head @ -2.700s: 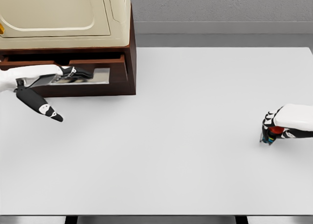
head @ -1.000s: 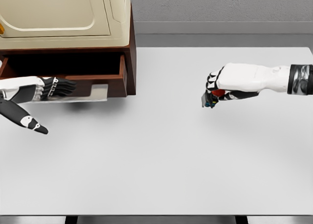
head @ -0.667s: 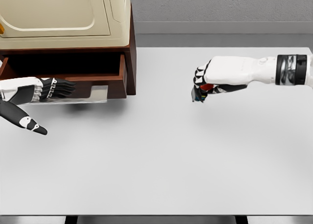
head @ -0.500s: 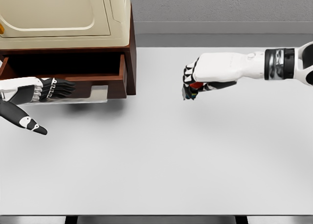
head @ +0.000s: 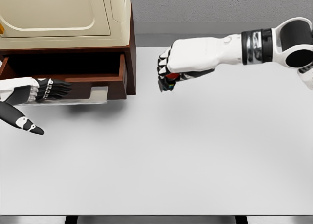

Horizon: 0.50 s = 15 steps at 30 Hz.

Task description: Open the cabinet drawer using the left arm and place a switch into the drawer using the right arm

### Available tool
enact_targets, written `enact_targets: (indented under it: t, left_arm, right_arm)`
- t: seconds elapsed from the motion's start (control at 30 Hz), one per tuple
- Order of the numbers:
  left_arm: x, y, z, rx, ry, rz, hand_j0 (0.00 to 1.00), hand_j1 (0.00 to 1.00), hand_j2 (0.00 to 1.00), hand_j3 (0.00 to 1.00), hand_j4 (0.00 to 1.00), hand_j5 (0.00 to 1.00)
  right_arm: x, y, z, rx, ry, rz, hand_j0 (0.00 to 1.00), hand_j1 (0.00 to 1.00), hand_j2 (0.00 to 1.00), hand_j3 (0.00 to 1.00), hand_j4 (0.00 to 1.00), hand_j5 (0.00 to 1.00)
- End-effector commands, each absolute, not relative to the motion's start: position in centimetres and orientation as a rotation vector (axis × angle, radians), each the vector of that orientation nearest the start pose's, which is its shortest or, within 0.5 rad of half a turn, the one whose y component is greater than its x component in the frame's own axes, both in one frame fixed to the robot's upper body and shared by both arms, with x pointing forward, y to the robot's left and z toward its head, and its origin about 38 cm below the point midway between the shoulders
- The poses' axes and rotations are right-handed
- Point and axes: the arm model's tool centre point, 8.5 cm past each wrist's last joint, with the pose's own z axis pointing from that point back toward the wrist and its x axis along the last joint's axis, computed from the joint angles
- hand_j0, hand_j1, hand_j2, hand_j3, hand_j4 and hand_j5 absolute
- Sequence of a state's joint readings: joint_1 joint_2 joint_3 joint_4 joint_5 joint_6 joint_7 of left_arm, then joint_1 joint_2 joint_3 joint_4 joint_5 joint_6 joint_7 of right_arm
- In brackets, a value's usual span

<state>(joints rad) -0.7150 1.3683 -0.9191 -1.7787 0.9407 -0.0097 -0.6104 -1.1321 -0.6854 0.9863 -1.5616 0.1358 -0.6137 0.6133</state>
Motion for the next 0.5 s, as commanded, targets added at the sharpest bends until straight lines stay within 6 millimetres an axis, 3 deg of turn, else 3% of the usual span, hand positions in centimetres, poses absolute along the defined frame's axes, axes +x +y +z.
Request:
enact_targets:
  t: [0.0,0.47]
  left_arm:
    - [35.4,38.2,26.2,-0.258,-1.093,-1.218,1.00,1.00,1.00,1.00,1.00,1.00]
    - [35.5,37.7,26.8,-0.270,-1.146,-1.245,1.00,1.00,1.00,1.00,1.00,1.00]
  right_arm:
    - [43.2,-14.7,33.1,0.177,1.897,-2.686,0.38,0.38,0.38,0.38,0.38,0.38]
    - [43.6,-10.8,37.0,0.202,1.877,-2.580,0.38,0.38,0.38,0.38,0.38,0.38]
